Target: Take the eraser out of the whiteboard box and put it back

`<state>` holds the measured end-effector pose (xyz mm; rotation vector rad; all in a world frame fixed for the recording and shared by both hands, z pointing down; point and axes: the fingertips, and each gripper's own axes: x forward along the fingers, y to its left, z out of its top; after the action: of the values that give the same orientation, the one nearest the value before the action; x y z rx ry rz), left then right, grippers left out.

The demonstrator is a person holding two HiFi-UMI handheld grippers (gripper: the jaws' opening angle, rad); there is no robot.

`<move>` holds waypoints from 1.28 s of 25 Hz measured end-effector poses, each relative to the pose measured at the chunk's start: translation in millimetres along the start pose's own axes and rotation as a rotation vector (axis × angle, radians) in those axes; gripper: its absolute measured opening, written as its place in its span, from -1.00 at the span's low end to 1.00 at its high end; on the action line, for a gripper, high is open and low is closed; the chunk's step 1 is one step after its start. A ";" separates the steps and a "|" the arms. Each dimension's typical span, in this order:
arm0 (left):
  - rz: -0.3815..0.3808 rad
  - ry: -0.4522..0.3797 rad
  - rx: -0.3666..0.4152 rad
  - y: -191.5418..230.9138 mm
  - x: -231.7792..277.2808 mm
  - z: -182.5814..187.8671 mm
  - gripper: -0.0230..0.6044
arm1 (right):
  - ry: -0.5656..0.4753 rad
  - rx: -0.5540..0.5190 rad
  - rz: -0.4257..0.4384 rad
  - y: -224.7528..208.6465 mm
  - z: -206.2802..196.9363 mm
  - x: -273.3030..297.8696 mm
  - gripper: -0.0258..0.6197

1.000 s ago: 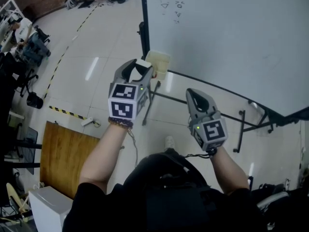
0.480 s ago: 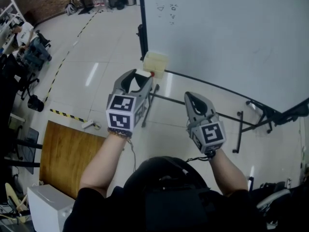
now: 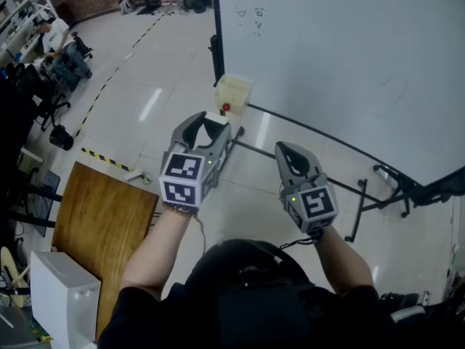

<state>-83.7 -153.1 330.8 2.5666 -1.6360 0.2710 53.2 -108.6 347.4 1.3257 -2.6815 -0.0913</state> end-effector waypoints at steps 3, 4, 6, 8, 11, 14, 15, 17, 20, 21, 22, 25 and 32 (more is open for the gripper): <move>0.006 -0.011 -0.007 -7.9 -10.0 0.5 -0.19 | -0.002 0.001 0.013 0.5 -1.5 -3.9 -0.84; 0.004 -0.016 -0.012 -9.8 -13.6 0.1 -0.19 | -0.005 0.003 0.015 1.8 -1.9 -4.8 -0.84; -0.001 -0.030 -0.021 -12.7 -21.5 -0.8 -0.19 | -0.006 0.007 0.014 5.5 -3.2 -6.8 -0.84; -0.008 -0.041 -0.020 -14.2 -28.3 -0.4 -0.19 | -0.008 0.009 0.009 8.9 -1.1 -7.8 -0.83; -0.024 -0.044 -0.010 -14.6 -35.8 0.1 -0.19 | -0.015 0.008 -0.004 15.0 4.2 -8.0 -0.84; -0.039 -0.048 -0.005 -12.1 -40.4 -0.4 -0.19 | -0.021 0.013 -0.018 22.3 7.6 -6.3 -0.84; -0.044 -0.050 -0.004 -11.0 -41.5 -0.4 -0.19 | -0.022 0.014 -0.022 24.4 8.1 -5.8 -0.84; -0.053 -0.055 -0.001 -8.1 -43.7 0.6 -0.19 | -0.023 0.013 -0.029 28.0 9.0 -4.4 -0.84; -0.066 -0.049 0.003 -4.0 -46.0 0.8 -0.19 | -0.020 0.009 -0.041 31.8 9.1 -2.6 -0.84; -0.068 -0.050 0.005 -2.4 -46.4 1.0 -0.19 | -0.018 0.009 -0.045 32.9 9.0 -2.0 -0.84; -0.070 -0.054 0.006 -0.9 -46.5 1.3 -0.19 | -0.016 0.008 -0.048 33.9 9.0 -1.5 -0.84; -0.077 -0.055 0.004 2.0 -46.3 1.1 -0.19 | -0.014 0.008 -0.055 35.9 9.5 0.1 -0.84; -0.097 -0.046 -0.010 2.3 -43.0 -1.5 -0.19 | -0.014 0.008 -0.065 35.4 9.0 2.8 -0.84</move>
<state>-103.6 -115.6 323.9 2.6542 -1.5165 0.1972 22.3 -89.4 343.0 1.4197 -2.6527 -0.0976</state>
